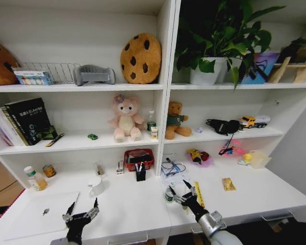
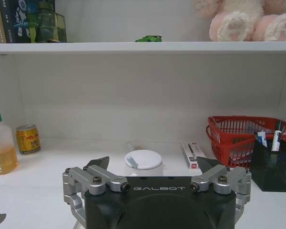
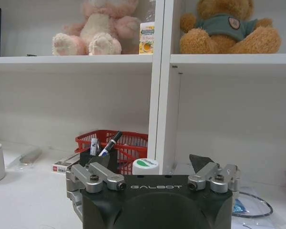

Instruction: Organize the objects on the table.

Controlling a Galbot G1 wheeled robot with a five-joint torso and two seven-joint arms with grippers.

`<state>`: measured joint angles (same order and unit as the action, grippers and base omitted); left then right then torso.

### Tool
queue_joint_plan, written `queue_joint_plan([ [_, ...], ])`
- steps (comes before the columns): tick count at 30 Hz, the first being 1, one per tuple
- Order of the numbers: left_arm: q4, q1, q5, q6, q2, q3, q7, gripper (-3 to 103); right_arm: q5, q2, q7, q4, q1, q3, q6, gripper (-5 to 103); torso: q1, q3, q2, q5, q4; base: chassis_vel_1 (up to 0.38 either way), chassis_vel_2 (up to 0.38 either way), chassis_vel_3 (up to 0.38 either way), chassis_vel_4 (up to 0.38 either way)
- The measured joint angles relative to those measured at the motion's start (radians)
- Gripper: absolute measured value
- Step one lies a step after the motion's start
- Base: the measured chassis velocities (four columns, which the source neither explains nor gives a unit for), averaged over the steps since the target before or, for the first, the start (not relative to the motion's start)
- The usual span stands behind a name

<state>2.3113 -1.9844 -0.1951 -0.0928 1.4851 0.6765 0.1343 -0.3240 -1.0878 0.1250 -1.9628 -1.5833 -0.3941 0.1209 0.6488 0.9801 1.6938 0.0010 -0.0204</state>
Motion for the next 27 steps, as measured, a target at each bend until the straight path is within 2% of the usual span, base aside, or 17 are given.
queue_joint_plan([
  [9, 0.010, -0.014, 0.004, 0.004, -0.002, 0.005, -0.001, 100, -0.042, 0.036, -0.014, 0.083, 0.106, 0.071, -0.037, 95, 0.000, 0.000, 0.000, -0.0001, 0.0001, 0.000, 0.000, 0.000, 0.000],
  [10, 0.010, -0.015, 0.006, 0.004, 0.000, 0.005, -0.001, 100, -0.042, 0.040, -0.015, 0.086, 0.110, 0.079, -0.042, 85, 0.000, 0.000, 0.000, -0.0001, 0.0001, 0.000, 0.000, 0.000, 0.000],
  [11, 0.010, -0.015, 0.006, 0.004, 0.000, 0.005, -0.001, 100, -0.042, 0.040, -0.015, 0.086, 0.110, 0.079, -0.042, 85, 0.000, 0.000, 0.000, -0.0001, 0.0001, 0.000, 0.000, 0.000, 0.000],
  [12, 0.010, -0.018, 0.010, 0.004, 0.003, 0.004, -0.002, 100, -0.042, 0.043, -0.016, 0.091, 0.113, 0.088, -0.044, 79, 0.000, 0.000, 0.000, -0.0001, 0.0001, 0.000, 0.000, 0.000, 0.000],
  [15, 0.012, -0.020, 0.012, 0.004, 0.008, 0.003, -0.003, 100, -0.041, 0.042, -0.016, 0.098, 0.114, 0.097, -0.045, 73, 0.000, 0.000, 0.000, -0.0001, 0.0001, 0.000, 0.000, 0.000, 0.000],
  [17, 0.014, -0.021, 0.014, 0.005, 0.010, 0.002, -0.003, 100, -0.040, 0.036, -0.013, 0.101, 0.110, 0.101, -0.045, 62, 0.000, 0.000, 0.000, -0.0001, 0.0000, 0.000, 0.000, 0.000, 0.000],
  [18, 0.014, -0.021, 0.014, 0.005, 0.010, 0.002, -0.003, 100, -0.040, 0.036, -0.013, 0.101, 0.110, 0.101, -0.045, 62, 0.000, 0.000, 0.000, -0.0001, 0.0000, 0.000, 0.000, 0.000, 0.000],
  [20, 0.014, -0.021, 0.016, 0.005, 0.011, 0.002, -0.004, 100, -0.039, 0.030, -0.007, 0.101, 0.102, 0.102, -0.044, 51, 0.000, 0.000, 0.000, -0.0001, 0.0000, 0.000, 0.000, 0.000, 0.000],
  [21, 0.014, -0.021, 0.016, 0.005, 0.011, 0.002, -0.004, 100, -0.039, 0.030, -0.007, 0.101, 0.102, 0.102, -0.044, 51, 0.000, 0.000, 0.000, -0.0001, 0.0000, 0.000, 0.000, 0.000, 0.000],
  [22, 0.014, -0.021, 0.016, 0.006, 0.011, 0.002, -0.004, 100, -0.037, 0.028, -0.002, 0.099, 0.098, 0.099, -0.042, 47, 0.000, 0.000, 0.000, -0.0001, 0.0000, 0.000, 0.000, 0.000, 0.000],
  [23, 0.014, -0.021, 0.016, 0.006, 0.012, 0.002, -0.004, 100, -0.036, 0.026, -0.001, 0.096, 0.092, 0.095, -0.040, 36, 0.000, 0.000, 0.000, -0.0001, 0.0000, 0.000, 0.000, 0.000, 0.000],
  [25, 0.014, -0.021, 0.016, 0.006, 0.012, 0.002, -0.004, 100, -0.036, 0.025, 0.000, 0.094, 0.089, 0.091, -0.039, 36, 0.000, 0.000, 0.000, 0.0000, 0.0000, 0.000, 0.000, 0.000, 0.000],
  [26, 0.013, -0.021, 0.016, 0.007, 0.012, 0.002, -0.004, 100, -0.036, 0.022, 0.000, 0.085, 0.082, 0.082, -0.036, 30, 0.000, 0.000, 0.000, -0.0001, 0.0000, 0.000, 0.000, 0.000, 0.000],
  [27, 0.013, -0.021, 0.016, 0.007, 0.012, 0.002, -0.004, 100, -0.036, 0.022, 0.000, 0.085, 0.082, 0.082, -0.036, 30, 0.000, 0.000, 0.000, -0.0001, 0.0000, 0.000, 0.000, 0.000, 0.000],
])
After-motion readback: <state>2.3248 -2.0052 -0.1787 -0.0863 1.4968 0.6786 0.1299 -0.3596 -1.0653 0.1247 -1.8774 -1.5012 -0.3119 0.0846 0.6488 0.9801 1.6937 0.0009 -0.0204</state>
